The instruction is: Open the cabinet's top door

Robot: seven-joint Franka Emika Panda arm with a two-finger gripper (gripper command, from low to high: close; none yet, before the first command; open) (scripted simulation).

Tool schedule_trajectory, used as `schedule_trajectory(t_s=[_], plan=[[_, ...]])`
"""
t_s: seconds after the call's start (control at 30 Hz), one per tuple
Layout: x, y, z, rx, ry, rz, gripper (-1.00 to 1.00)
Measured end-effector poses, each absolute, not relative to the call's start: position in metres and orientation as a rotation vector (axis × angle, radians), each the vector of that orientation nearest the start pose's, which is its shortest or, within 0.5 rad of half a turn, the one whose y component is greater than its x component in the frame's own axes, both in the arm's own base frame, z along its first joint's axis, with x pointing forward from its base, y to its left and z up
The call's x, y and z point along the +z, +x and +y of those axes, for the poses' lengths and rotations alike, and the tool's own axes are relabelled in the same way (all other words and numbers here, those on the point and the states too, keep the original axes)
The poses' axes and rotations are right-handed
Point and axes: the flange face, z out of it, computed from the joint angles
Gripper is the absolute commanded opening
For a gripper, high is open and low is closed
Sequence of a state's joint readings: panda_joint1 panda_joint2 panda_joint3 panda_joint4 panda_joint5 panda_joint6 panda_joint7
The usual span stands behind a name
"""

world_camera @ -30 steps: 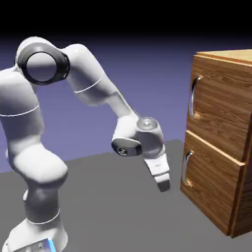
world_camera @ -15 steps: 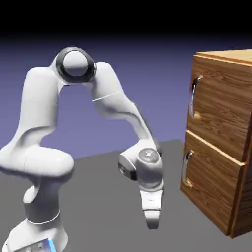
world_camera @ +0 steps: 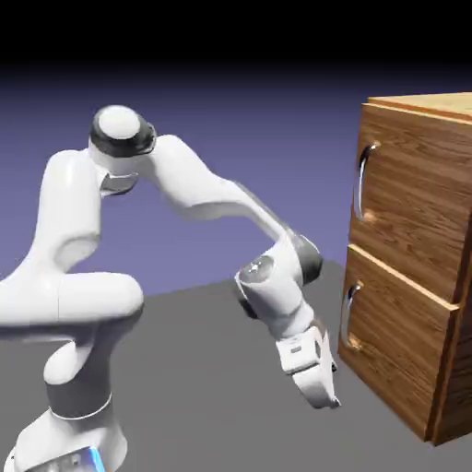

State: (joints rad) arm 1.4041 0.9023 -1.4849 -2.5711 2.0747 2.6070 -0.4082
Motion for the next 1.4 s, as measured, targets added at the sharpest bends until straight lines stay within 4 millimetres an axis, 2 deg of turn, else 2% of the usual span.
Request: schedule_trajectory(t_s=[0.13, 0.23, 0.37, 0.47, 0.53, 0.67, 0.7, 0.77, 1.1, 1.4], plan=[[0.318, 0.428, -0.103, -1.272, -2.169, 1.480, 0.00], [0.362, 0.438, -0.077, -1.457, -2.076, 1.303, 0.00], [0.425, 0.444, -0.030, -1.669, -1.915, 1.031, 0.00], [0.474, 0.439, 0.014, -1.794, -1.766, 0.810, 0.00], [0.478, 0.438, 0.018, -1.802, -1.755, 0.794, 0.00], [0.478, 0.487, 0.015, -1.802, -1.755, 0.794, 0.00], [0.478, 0.488, 0.015, -1.802, -1.755, 0.794, -1.00], [0.478, 0.488, 0.015, -1.802, -1.755, 0.794, -1.00], [0.478, 0.429, -0.026, -1.632, -1.767, 0.541, -1.00], [0.478, 0.390, -0.069, -1.487, -1.760, 0.343, -1.00]])
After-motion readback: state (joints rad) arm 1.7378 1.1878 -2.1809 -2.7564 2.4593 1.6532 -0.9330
